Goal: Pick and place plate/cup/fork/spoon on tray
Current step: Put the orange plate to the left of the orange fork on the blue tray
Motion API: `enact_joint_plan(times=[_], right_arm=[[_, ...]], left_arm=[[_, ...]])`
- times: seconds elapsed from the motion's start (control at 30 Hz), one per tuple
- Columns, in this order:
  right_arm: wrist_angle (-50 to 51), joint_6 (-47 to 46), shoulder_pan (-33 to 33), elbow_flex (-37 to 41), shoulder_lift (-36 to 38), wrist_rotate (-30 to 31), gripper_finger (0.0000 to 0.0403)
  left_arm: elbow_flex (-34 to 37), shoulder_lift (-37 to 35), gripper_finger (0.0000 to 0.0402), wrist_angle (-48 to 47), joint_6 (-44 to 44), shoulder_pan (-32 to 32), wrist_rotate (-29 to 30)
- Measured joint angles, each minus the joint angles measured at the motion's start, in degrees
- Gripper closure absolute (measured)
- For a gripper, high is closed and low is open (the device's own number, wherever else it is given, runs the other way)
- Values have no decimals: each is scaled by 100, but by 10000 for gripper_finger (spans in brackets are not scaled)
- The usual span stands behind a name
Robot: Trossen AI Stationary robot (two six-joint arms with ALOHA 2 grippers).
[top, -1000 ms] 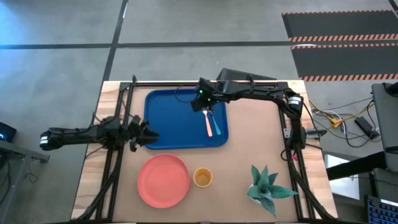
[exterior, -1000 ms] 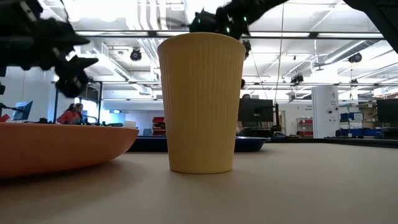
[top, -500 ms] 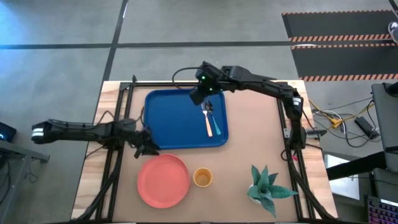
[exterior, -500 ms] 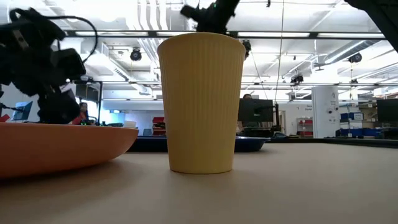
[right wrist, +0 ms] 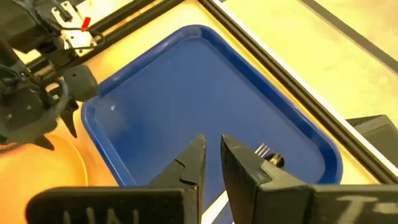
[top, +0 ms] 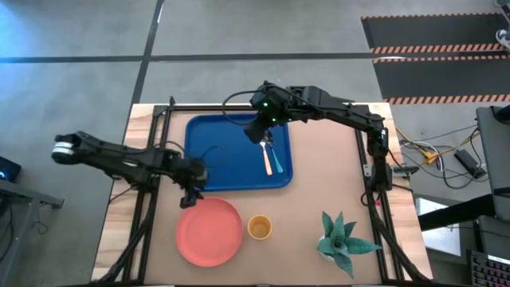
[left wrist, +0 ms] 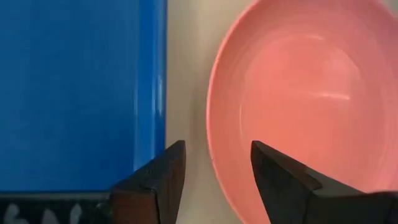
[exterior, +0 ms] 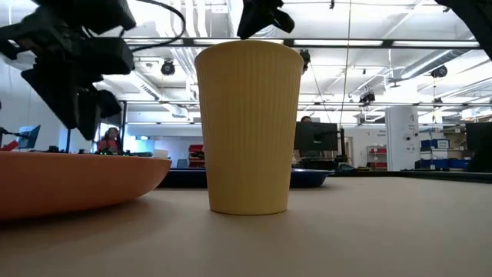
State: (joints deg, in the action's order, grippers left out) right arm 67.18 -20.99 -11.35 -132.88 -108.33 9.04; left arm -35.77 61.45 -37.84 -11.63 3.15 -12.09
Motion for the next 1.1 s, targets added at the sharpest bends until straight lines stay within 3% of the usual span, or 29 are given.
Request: enact_joint_plan(times=[0.23, 0.43, 0.73, 0.83, 0.97, 1.1], right_arm=[[17, 228, 39, -2, 0, -5, 362], [15, 418, 99, -2, -2, -50, 362], [26, 522, 98, -2, -2, -47, 362], [30, 522, 98, -2, -2, -48, 362], [30, 522, 98, -2, -2, -46, 362], [32, 520, 98, -2, -2, -43, 362]], left_arm=[[-226, 884, 237, -31, -456, 312, -162], [-262, 1353, 237, -7, -453, 601, 381], [-257, 1675, 243, 248, -609, 640, 677], [-268, 1736, 279, 323, -609, 641, 695], [-265, 1764, 373, 331, -611, 663, 684], [-311, 1687, 395, 381, -637, 706, 616]])
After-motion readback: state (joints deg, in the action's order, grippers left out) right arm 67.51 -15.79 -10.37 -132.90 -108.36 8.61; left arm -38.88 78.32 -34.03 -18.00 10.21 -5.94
